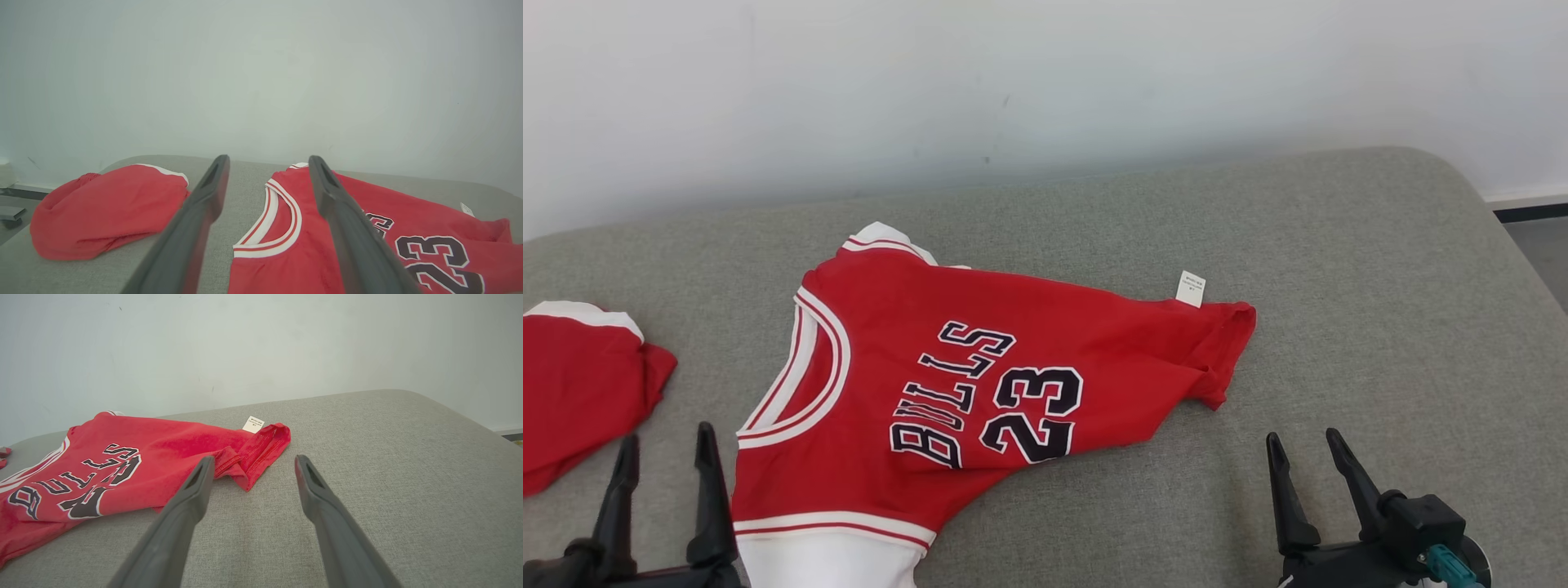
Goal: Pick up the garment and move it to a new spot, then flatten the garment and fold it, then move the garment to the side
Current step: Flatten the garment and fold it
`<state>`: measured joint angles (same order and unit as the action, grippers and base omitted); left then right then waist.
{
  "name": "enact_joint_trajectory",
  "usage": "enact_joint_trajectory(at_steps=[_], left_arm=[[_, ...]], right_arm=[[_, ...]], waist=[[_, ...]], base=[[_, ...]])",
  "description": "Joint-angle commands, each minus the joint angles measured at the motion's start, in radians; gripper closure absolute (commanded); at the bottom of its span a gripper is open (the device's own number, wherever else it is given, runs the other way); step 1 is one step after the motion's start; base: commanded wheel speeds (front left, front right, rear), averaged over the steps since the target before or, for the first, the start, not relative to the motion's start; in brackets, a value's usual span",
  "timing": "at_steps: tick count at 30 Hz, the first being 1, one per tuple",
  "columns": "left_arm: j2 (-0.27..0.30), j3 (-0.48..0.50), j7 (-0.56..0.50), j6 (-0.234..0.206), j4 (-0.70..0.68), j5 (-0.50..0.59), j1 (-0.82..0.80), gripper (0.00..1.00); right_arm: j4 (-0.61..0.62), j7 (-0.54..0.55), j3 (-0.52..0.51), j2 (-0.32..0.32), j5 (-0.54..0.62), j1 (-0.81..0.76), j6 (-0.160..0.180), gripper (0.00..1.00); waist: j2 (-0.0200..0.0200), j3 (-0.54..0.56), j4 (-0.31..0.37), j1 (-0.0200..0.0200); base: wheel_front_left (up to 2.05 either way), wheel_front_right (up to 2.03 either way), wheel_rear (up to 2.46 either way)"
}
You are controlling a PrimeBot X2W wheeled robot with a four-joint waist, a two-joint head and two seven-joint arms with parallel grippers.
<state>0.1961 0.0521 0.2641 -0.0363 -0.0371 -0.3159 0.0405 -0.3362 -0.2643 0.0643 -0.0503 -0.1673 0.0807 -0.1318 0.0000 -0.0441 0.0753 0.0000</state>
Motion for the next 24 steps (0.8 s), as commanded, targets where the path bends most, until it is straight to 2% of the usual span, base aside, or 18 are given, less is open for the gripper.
enact_joint_trajectory(at_steps=[1,5,10,16,24], left_arm=[[-0.015,0.025,0.0,0.013,0.011,0.018,0.009,0.0],[-0.054,0.083,0.0,0.072,0.031,0.066,0.015,0.0],[-0.086,0.118,0.0,0.117,0.048,0.107,0.011,0.0],[-0.112,0.112,0.0,0.142,0.063,0.138,-0.023,0.0],[-0.13,0.09,0.0,0.158,0.085,0.154,-0.049,0.0]], right_arm=[[-0.003,0.0,0.0,0.0,-0.004,-0.006,0.002,0.0],[-0.013,0.0,-0.002,0.0,-0.005,-0.009,0.002,0.0],[-0.03,0.003,-0.004,0.0,0.01,0.043,0.002,0.0],[-0.102,0.035,0.005,-0.015,0.027,0.171,0.002,0.0],[-0.276,0.063,0.01,-0.023,0.031,0.319,0.002,0.0]], waist=[[0.0,-0.001,0.002,0.0],[0.0,0.005,0.006,0.0],[0.0,0.002,0.004,0.0],[0.0,-0.018,-0.024,0.0],[0.0,-0.048,-0.072,0.0]], base=[[0.0,0.0,0.0],[0.0,0.0,0.0],[0.0,0.0,0.0],[0.0,0.0,0.0],[0.0,0.0,0.0]])
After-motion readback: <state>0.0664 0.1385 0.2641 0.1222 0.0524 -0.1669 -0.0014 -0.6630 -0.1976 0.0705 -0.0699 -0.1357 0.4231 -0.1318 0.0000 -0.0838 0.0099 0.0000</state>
